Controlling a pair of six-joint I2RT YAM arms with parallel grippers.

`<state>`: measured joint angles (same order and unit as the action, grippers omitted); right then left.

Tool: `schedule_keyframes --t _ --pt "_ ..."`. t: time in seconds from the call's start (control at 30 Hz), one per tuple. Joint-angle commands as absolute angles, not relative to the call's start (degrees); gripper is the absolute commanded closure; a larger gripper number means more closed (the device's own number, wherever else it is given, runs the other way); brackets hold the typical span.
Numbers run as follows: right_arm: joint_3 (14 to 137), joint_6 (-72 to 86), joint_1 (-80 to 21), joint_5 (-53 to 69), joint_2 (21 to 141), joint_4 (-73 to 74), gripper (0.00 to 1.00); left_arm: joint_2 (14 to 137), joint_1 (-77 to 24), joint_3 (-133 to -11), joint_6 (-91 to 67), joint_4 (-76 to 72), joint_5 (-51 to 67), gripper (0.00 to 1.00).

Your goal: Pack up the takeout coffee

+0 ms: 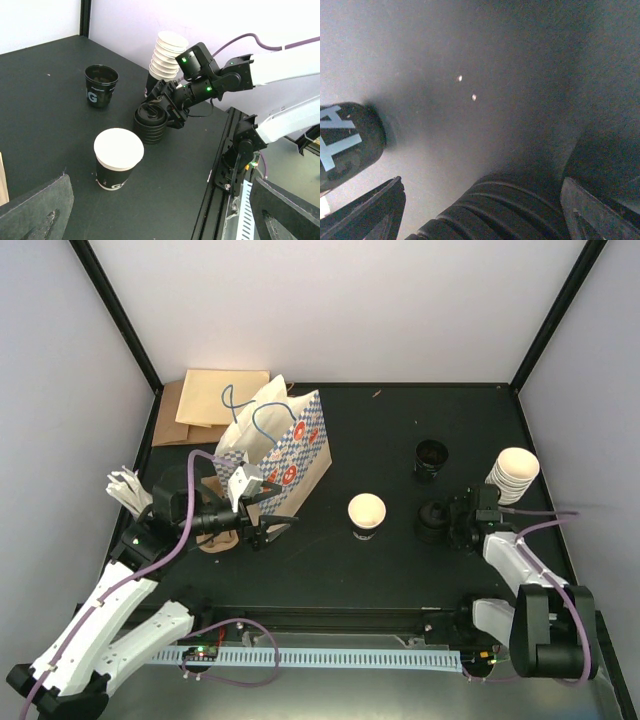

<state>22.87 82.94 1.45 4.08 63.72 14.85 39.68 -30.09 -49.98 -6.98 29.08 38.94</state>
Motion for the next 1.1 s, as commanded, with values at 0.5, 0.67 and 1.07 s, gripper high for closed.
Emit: schedule_keyframes --t 0.5,0.67,1.07 --pt "22.6 90.5 -5.8 -3.9 59.7 26.5 0.0 38.6 -30.3 -50.1 -5.4 29.0 37.7 0.01" --pt "24.0 88.6 -5.9 -8.7 53.9 33.7 0.0 38.8 -30.4 -50.1 -5.4 29.1 37.6 0.01" --pt "32.5 71.5 -5.9 -14.7 46.1 48.9 0.0 39.6 -30.4 -49.1 -4.8 29.7 29.9 0.01"
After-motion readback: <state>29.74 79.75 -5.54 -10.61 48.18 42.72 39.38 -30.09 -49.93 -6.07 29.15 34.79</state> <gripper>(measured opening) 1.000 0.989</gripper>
